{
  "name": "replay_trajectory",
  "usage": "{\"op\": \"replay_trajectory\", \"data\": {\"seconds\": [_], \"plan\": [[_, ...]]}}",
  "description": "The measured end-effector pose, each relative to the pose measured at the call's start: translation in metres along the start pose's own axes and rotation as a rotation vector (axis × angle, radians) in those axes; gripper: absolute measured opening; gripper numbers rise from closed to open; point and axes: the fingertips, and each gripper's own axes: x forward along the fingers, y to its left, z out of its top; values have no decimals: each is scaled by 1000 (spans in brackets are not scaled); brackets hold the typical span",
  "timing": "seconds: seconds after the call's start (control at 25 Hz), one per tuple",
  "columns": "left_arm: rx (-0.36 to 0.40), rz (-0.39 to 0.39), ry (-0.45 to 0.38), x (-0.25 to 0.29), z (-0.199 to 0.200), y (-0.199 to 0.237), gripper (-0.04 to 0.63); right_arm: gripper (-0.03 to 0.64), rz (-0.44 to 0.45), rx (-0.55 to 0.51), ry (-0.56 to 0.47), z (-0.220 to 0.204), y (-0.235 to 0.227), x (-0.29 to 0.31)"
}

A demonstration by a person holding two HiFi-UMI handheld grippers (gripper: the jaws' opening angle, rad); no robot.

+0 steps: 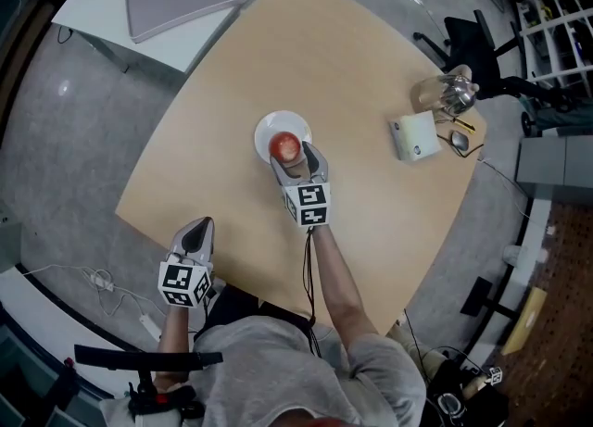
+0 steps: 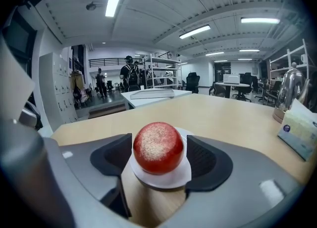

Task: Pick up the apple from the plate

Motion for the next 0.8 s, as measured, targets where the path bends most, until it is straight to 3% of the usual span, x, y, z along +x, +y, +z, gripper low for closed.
{"op": "replay_trajectory", "data": {"seconds": [0.8], "plan": [[2, 5, -10, 8, 13, 2, 20, 336, 22, 13, 13, 3, -3, -1]]}}
